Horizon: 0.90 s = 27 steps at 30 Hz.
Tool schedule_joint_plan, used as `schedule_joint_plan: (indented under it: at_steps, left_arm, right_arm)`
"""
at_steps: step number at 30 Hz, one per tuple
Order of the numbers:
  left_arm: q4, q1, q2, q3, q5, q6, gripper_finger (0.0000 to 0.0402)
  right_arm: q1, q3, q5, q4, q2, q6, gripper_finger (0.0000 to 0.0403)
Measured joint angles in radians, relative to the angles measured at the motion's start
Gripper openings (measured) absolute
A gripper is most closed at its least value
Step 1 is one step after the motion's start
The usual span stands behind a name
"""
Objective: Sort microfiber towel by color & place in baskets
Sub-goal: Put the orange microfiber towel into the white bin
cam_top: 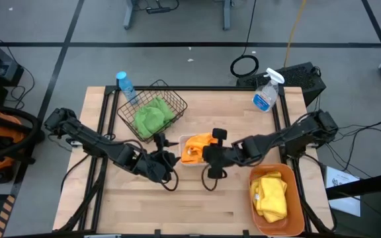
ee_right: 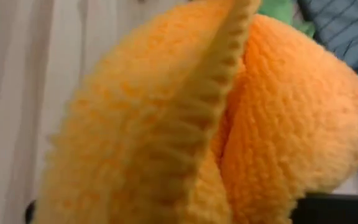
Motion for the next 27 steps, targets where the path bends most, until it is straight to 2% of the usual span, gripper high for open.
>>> schedule_joint_plan:
  at_steps: [5, 11, 19, 27]
  left_arm:
    - [0.012, -0.003, 0.000, -0.048, -0.019, -0.029, 0.0282]
    - [0.084, -0.002, 0.000, -0.119, -0.047, -0.027, 0.0260]
    - [0.081, -0.032, -0.006, -0.124, -0.050, -0.048, 0.0230]
    - [0.081, -0.100, -0.048, -0.124, -0.079, -0.053, 0.0193]
  right_arm:
    - [-0.060, -0.001, -0.103, -0.017, 0.009, -0.034, 0.0027]
    - [-0.138, -0.001, -0.226, -0.002, 0.078, -0.069, 0.0031]
    - [-0.204, -0.042, -0.281, 0.086, 0.197, -0.064, 0.0037]
    - [-0.221, -0.145, -0.280, 0.200, 0.218, -0.044, 0.0044]
